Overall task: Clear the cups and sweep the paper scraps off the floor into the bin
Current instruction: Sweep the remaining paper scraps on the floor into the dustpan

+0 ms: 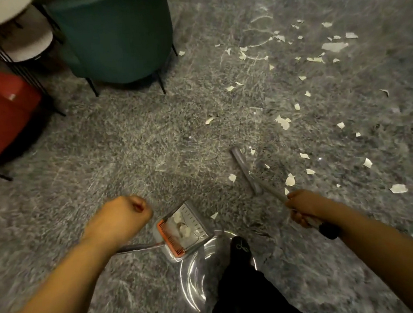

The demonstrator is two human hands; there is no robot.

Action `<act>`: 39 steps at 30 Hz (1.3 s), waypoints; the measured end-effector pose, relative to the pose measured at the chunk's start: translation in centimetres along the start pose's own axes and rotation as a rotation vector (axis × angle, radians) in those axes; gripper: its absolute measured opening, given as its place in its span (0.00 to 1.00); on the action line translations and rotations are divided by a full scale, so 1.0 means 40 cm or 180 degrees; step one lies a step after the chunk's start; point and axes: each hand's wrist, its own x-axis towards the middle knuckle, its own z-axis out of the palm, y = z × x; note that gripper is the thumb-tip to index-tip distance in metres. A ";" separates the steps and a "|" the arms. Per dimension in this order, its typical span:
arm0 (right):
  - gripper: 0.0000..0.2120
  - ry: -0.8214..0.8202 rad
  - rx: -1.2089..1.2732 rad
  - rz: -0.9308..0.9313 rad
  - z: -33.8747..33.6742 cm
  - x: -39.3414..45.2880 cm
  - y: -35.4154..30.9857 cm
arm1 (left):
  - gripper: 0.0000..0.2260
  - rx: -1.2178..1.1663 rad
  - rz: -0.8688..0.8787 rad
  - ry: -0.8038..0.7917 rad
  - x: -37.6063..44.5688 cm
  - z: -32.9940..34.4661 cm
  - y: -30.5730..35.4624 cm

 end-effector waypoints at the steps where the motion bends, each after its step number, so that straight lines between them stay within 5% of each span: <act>1: 0.06 0.0029 -0.0345 -0.0065 -0.010 0.026 -0.027 | 0.10 -0.0006 0.0003 0.0004 0.018 -0.007 0.006; 10: 0.12 -0.0116 -0.2252 -0.0199 0.003 0.166 -0.178 | 0.09 0.0337 -0.0105 0.0106 0.123 -0.040 0.036; 16: 0.04 -0.0590 -0.2431 -0.0293 0.124 0.113 -0.140 | 0.07 0.0235 -0.0197 0.0077 0.140 -0.052 -0.016; 26: 0.07 -0.1194 -0.0047 0.0359 0.287 -0.030 -0.067 | 0.13 0.0054 -0.0180 0.0193 0.087 -0.055 -0.044; 39: 0.16 -0.0323 0.0759 0.0040 0.160 -0.089 -0.129 | 0.12 -0.0563 0.0191 0.0266 0.163 -0.091 0.046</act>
